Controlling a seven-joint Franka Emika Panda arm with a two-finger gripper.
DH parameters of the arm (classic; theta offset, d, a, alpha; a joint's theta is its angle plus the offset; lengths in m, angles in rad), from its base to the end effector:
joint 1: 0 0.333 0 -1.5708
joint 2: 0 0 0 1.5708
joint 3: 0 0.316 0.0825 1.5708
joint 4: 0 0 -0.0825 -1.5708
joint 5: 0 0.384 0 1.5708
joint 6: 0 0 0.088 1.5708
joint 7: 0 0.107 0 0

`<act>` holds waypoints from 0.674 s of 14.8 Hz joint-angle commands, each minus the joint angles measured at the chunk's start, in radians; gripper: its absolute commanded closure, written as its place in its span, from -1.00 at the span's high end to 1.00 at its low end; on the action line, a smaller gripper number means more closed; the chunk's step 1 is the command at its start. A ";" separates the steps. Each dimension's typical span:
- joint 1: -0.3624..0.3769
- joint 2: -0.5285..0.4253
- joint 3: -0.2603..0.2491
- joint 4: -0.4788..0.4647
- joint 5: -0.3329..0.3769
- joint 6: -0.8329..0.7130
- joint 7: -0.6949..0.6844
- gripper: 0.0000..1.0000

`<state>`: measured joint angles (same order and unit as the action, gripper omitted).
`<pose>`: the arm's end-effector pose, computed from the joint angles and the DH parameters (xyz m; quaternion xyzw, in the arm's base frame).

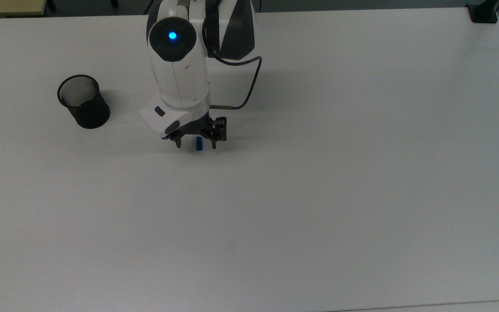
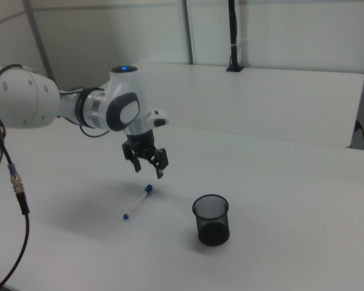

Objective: Remove the marker
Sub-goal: 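Open the gripper to release the marker and raise it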

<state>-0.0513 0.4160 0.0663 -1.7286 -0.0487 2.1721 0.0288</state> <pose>0.6614 0.0040 0.3455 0.9999 0.0036 0.0145 0.0066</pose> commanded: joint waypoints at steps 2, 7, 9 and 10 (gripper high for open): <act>0.005 -0.216 -0.005 -0.008 -0.020 -0.181 0.033 1.00; 0.005 -0.359 -0.013 0.084 -0.017 -0.441 0.037 1.00; 0.007 -0.423 -0.017 0.084 -0.016 -0.526 0.043 1.00; 0.008 -0.449 -0.026 0.084 -0.013 -0.567 0.054 1.00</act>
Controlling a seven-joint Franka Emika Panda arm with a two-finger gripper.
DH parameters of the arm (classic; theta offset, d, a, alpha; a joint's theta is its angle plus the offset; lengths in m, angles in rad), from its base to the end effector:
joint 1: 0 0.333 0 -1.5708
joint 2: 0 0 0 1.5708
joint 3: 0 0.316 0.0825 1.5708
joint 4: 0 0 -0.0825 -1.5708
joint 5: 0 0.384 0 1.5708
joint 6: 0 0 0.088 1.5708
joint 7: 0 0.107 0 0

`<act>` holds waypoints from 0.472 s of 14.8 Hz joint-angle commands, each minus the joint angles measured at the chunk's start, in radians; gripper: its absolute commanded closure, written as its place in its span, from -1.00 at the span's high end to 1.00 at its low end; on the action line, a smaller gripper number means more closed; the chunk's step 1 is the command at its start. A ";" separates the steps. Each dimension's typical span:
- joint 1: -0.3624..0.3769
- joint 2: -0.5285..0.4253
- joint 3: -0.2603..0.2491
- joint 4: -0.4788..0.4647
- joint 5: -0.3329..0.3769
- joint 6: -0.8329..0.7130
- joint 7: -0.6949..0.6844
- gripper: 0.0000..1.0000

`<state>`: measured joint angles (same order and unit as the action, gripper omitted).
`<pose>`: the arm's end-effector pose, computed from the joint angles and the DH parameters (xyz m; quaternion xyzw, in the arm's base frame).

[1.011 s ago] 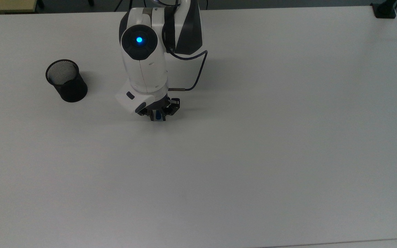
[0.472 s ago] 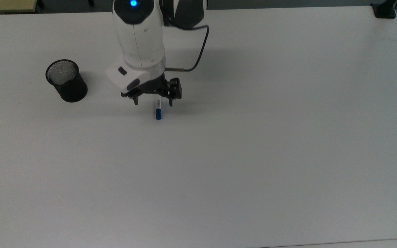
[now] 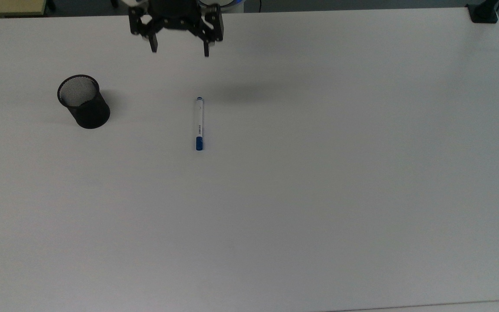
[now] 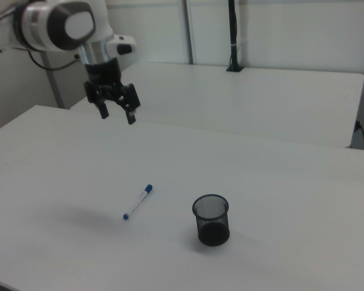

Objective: Remove the marker

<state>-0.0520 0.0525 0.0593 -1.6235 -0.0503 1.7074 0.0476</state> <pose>0.5808 -0.0013 0.5819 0.9995 -0.0172 0.0164 0.0230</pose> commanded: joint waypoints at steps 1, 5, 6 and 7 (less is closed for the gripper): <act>0.014 -0.109 -0.041 -0.022 -0.005 -0.123 0.040 1.00; 0.015 -0.117 -0.076 -0.026 0.066 -0.094 0.024 1.00; 0.014 -0.106 -0.076 -0.027 0.066 -0.044 0.023 1.00; 0.011 -0.091 -0.076 -0.029 0.066 0.012 0.020 1.00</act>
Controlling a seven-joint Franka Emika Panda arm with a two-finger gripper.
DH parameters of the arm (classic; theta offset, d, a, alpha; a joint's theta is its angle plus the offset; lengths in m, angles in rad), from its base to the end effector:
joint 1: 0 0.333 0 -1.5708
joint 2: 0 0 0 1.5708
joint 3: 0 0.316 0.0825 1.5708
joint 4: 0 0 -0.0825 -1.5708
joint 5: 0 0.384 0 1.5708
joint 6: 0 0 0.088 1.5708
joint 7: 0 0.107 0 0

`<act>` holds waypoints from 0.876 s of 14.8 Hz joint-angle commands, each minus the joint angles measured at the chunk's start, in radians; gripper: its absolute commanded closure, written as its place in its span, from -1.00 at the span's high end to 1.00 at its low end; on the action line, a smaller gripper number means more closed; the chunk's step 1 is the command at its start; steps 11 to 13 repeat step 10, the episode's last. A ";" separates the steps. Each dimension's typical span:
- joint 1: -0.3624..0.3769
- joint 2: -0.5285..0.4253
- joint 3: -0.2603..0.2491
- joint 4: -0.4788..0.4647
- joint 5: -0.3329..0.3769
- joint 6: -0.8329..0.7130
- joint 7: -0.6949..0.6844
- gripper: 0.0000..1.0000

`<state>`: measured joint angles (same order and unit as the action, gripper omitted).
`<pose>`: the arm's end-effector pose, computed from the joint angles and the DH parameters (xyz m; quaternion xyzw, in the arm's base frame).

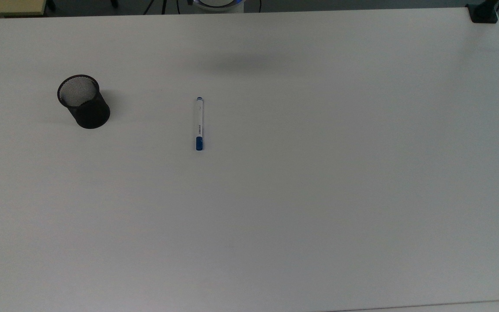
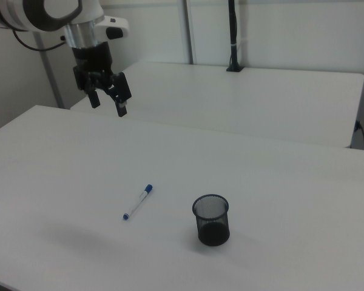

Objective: Remove the marker

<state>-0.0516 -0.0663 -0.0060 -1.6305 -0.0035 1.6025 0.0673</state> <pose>0.5359 -0.0314 0.6353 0.9979 -0.0624 0.0192 0.0015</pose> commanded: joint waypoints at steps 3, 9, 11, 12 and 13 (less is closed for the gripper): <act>0.003 0.062 -0.011 -0.015 0.011 0.159 -0.047 1.00; -0.002 0.057 -0.012 -0.014 0.007 0.155 -0.055 1.00; -0.002 0.057 -0.011 -0.014 0.007 0.152 -0.055 1.00; -0.002 0.057 -0.011 -0.014 0.007 0.152 -0.055 1.00; -0.002 0.057 -0.011 -0.014 0.007 0.152 -0.055 1.00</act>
